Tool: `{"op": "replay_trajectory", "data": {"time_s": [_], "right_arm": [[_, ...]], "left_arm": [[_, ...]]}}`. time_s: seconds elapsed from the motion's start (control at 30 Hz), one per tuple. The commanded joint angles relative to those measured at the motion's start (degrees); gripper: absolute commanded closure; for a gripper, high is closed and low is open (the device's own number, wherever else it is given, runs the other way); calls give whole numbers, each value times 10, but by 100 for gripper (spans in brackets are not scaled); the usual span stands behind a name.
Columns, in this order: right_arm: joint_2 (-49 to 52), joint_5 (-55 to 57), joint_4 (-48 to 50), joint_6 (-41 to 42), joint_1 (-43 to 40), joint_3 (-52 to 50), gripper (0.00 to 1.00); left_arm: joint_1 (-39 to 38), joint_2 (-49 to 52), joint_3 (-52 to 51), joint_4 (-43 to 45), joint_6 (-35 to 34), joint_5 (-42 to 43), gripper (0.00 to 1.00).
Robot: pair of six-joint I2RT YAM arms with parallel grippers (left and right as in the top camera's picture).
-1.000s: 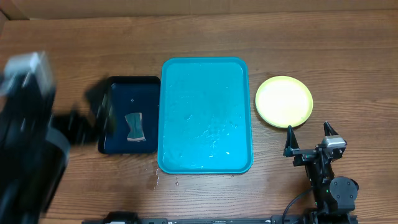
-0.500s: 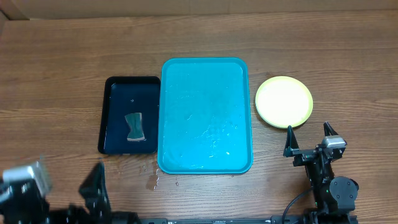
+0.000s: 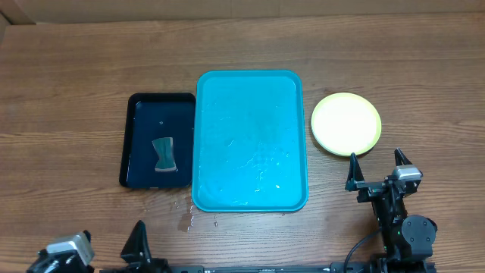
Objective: Clean dirty plates on tray and stack at the side
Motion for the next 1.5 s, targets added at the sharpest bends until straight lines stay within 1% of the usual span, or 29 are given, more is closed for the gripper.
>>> {"op": "replay_trajectory", "data": {"time_s": [0.0, 0.13, 0.27, 0.3, 0.37, 0.4, 0.43, 0.5, 0.53, 0.57, 0.6, 0.63, 0.67, 0.77, 0.87, 1.0, 1.1, 1.23, 1.3, 1.33, 1.47], "right_arm": [[-5, 4, 2, -3, 3, -6, 0], [-5, 4, 2, -3, 3, -6, 0], [-5, 4, 2, -3, 3, -6, 0], [-5, 4, 2, -3, 3, -6, 0], [-5, 4, 2, -3, 3, -6, 0], [-5, 4, 2, -3, 3, -6, 0], [-5, 4, 2, -3, 3, -6, 0], [-5, 4, 2, -3, 3, -6, 0], [-5, 4, 2, -3, 3, -6, 0], [-5, 4, 2, -3, 3, -6, 0], [-5, 4, 2, -3, 3, -6, 0], [-5, 4, 2, -3, 3, -6, 0], [-5, 4, 2, -3, 3, -6, 0], [-5, 4, 2, -3, 3, -6, 0], [-5, 4, 2, -3, 3, -6, 0], [-5, 4, 2, -3, 3, -6, 0], [-5, 4, 2, -3, 3, -6, 0], [-5, 4, 2, -3, 3, -6, 0], [-5, 4, 2, -3, 3, -6, 0], [-5, 4, 2, -3, 3, -6, 0], [-5, 4, 2, -3, 3, -6, 0]], "left_arm": [[-1, -56, -85, 66, -14, -5, 0], [-1, -115, -179, 174, -14, -5, 0], [3, -170, -273, 301, -14, -2, 0], [5, -169, -285, 322, -14, 0, 0], [16, -169, -338, 431, -14, 21, 0], [20, -169, -374, 512, -14, 29, 0], [23, -169, -390, 548, -14, 35, 0], [27, -169, -437, 656, -14, 47, 0], [30, -169, -469, 732, -14, 52, 0], [31, -169, -491, 785, -14, 56, 0], [32, -169, -523, 857, -14, 57, 0], [33, -169, -539, 890, -14, 57, 0], [33, -169, -572, 957, -14, 57, 0], [33, -169, -624, 1034, -14, 47, 0], [34, -169, -664, 1053, -14, 41, 0], [33, -169, -712, 1050, -14, 27, 0], [34, -169, -711, 1009, -8, 16, 0], [34, -169, -711, 928, 50, 16, 0], [34, -169, -711, 872, 77, 16, 0], [34, -169, -711, 830, 98, 16, 0], [34, -169, -711, 755, 142, 16, 0]]}}
